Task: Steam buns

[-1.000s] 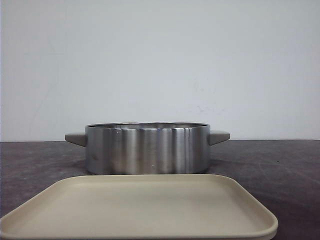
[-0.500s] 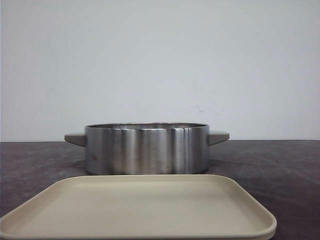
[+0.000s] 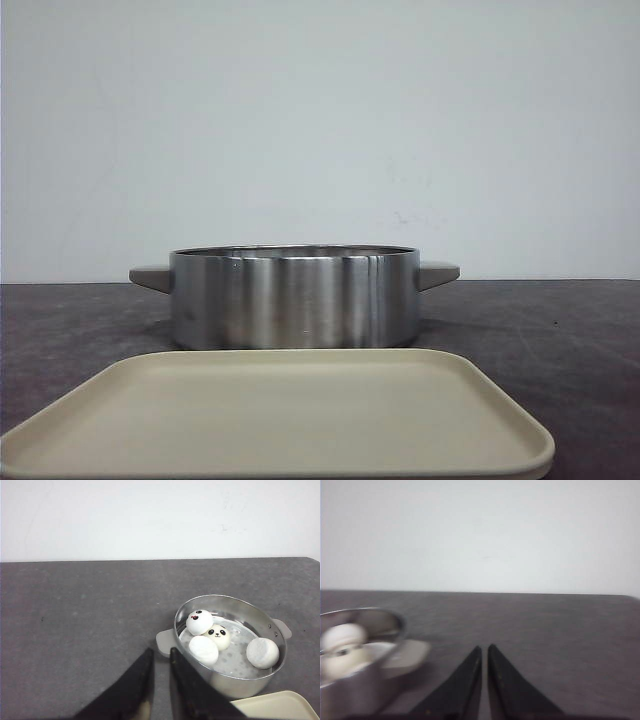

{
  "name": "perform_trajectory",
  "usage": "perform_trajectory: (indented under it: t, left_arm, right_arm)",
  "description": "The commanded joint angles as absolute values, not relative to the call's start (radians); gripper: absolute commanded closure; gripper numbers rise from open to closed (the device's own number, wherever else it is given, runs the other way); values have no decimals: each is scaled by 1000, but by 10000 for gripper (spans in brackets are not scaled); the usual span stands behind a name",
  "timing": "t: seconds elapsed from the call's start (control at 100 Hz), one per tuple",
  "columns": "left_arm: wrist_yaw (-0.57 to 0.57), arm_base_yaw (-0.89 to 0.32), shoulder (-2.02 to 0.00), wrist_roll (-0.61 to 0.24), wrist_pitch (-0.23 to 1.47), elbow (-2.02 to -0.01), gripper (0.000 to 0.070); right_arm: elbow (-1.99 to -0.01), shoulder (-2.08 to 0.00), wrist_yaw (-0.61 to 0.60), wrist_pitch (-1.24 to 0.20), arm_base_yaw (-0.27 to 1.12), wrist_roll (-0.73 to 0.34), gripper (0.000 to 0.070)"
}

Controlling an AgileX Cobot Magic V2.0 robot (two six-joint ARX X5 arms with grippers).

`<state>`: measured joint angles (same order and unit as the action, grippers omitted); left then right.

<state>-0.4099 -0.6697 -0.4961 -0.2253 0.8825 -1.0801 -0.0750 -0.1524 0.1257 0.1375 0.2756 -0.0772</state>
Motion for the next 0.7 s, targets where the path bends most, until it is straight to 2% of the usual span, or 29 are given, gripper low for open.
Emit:
perform_trajectory:
  t: [0.0, 0.08, 0.16, 0.36, 0.69]
  left_arm:
    - [-411, -674, -500, -229, 871, -1092, 689]
    - [-411, -674, -500, -229, 871, -1092, 689]
    - [-411, -674, -500, -229, 871, -1092, 689]
    - [-411, -674, -500, -229, 871, -1092, 689]
    - [-411, -674, -500, -229, 868, -1092, 689]
  right_arm:
    - [-47, -108, 130, 141, 238, -67, 685]
    - [-12, -53, 139, 121, 194, -68, 685]
    - [-12, 1, 138, -1, 160, -68, 685]
    - [-12, -4, 130, -167, 142, -68, 685]
    - [-12, -4, 129, -165, 147, -64, 685]
